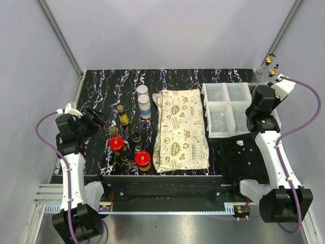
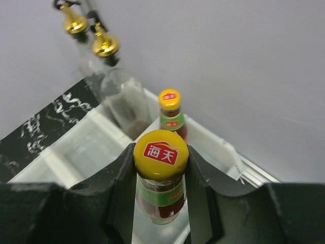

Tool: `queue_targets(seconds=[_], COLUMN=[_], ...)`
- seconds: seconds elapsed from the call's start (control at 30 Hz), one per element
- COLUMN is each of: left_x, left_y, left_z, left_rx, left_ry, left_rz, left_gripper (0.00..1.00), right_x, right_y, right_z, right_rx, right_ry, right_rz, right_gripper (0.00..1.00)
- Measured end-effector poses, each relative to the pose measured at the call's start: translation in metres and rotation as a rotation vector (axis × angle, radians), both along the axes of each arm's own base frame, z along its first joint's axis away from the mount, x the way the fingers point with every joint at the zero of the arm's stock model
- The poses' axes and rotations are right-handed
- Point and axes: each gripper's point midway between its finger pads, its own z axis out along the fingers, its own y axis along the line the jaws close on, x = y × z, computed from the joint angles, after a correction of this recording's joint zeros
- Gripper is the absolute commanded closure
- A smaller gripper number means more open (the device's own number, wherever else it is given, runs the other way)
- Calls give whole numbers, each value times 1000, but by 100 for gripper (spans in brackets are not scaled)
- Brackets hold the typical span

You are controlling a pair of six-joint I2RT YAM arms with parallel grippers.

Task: Organize the condiment bottles
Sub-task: Place the bottle in the storage box.

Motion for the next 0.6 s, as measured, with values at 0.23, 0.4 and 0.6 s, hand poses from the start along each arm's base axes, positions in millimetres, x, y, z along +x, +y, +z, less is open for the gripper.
queue_targets(seconds=[0.23,0.4,0.6], left_x=[3,4,6], left_y=[1,3,5], left_z=[-10,-16,-22], left_rx=[-12,-17,-19], left_ry=[37,61,84], left_rz=[3,8,15], left_gripper=[1,1,1], right_x=[-15,-15,-7], right_y=[-39,-53,-59], right_z=[3,-2,-40], right_rx=[-15,-63,-104], right_ry=[-33,-37,36], right_rz=[-133,-183,-182], right_gripper=[100,100,100])
